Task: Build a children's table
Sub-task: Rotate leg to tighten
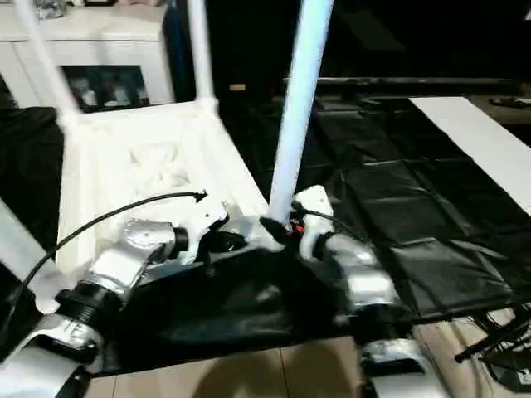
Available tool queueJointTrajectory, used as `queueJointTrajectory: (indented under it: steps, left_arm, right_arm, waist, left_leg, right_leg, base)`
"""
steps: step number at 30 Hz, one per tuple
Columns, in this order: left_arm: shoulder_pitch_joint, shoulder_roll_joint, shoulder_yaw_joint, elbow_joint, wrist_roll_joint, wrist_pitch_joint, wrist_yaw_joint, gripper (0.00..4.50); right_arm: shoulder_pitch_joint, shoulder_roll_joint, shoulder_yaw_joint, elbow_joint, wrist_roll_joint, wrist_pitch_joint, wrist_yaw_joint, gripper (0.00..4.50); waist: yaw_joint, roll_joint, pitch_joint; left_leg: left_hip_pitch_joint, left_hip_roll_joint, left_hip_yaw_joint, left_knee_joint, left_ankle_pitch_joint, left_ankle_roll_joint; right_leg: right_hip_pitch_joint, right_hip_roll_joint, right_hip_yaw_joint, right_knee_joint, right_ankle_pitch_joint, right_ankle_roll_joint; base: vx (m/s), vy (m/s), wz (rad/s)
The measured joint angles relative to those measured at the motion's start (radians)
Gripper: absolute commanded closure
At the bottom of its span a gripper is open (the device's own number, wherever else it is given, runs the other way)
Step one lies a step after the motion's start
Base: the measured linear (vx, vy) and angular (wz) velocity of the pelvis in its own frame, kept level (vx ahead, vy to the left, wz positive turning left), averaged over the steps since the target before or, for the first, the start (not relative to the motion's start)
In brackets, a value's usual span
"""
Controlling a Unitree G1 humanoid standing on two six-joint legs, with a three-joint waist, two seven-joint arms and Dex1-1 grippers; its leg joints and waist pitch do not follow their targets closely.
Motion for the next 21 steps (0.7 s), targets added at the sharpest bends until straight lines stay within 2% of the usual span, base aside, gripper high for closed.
queueJointTrajectory:
  steps: [2,6,9,13,14,17,21]
  left_arm:
    - [0.000,-0.003,0.000,0.000,0.004,0.000,0.006,4.50]
    - [0.001,0.001,-0.001,-0.007,0.005,0.000,-0.015,4.50]
    - [0.013,0.023,-0.008,-0.034,-0.004,-0.003,-0.078,4.50]
    - [0.029,0.081,-0.030,-0.073,-0.035,-0.026,-0.201,4.50]
    - [0.032,0.093,-0.034,-0.081,-0.045,-0.029,-0.229,4.50]
    - [0.040,0.124,-0.050,-0.110,-0.055,-0.031,-0.312,4.50]
    - [0.055,0.192,-0.081,-0.157,-0.071,-0.045,-0.430,4.50]
  right_arm:
    - [-0.001,0.004,-0.002,0.005,0.000,-0.005,-0.007,1.81]
    - [0.002,-0.007,-0.008,-0.003,0.032,0.015,0.043,1.61]
    - [0.012,-0.059,0.004,-0.021,0.034,0.017,0.177,1.50]
    - [0.023,-0.149,0.046,-0.058,0.058,0.030,0.390,1.50]
    - [0.026,-0.167,0.053,-0.068,0.066,0.037,0.435,1.50]
    - [0.027,-0.215,0.093,-0.094,0.079,0.050,0.547,1.50]
    - [0.029,-0.266,0.152,-0.121,0.080,0.068,0.711,1.50]
  waist:
    - [-0.006,0.001,-0.001]
    - [-0.009,0.001,-0.001]
    - [-0.010,0.000,-0.002]
    - [-0.002,-0.001,-0.002]
    - [0.002,-0.001,-0.002]
    - [0.031,-0.001,-0.002]
    - [0.054,0.000,-0.002]
  left_leg:
    - [0.002,0.000,-0.002,0.000,0.000,0.000]
    - [0.000,0.000,-0.004,-0.001,0.000,0.001]
    - [-0.008,-0.001,-0.004,-0.001,-0.003,0.004]
    - [-0.009,0.000,-0.001,-0.005,-0.007,0.005]
    - [-0.010,0.000,0.001,-0.007,-0.007,0.005]
    - [-0.010,0.001,0.002,-0.008,-0.005,0.008]
    - [-0.009,0.002,0.003,-0.008,-0.006,0.009]
  right_leg:
    - [0.002,0.000,-0.003,-0.005,0.000,0.000]
    - [0.004,0.000,-0.004,-0.014,0.000,0.000]
    - [0.004,0.000,-0.002,-0.015,0.000,0.000]
    - [0.001,0.000,-0.001,-0.011,0.006,-0.002]
    - [-0.001,0.001,-0.001,-0.010,0.005,-0.003]
    - [-0.007,0.000,-0.001,0.003,-0.006,-0.007]
    - [-0.007,0.001,-0.002,0.005,-0.008,-0.007]
  base:
    - [0.000,0.000,0.00]
    - [0.000,0.000,0.00]
    - [0.000,0.000,0.00]
    - [0.027,-0.008,0.02]
    - [0.056,-0.018,0.03]
    - [0.017,-0.007,0.00]
    - [0.000,0.000,0.00]
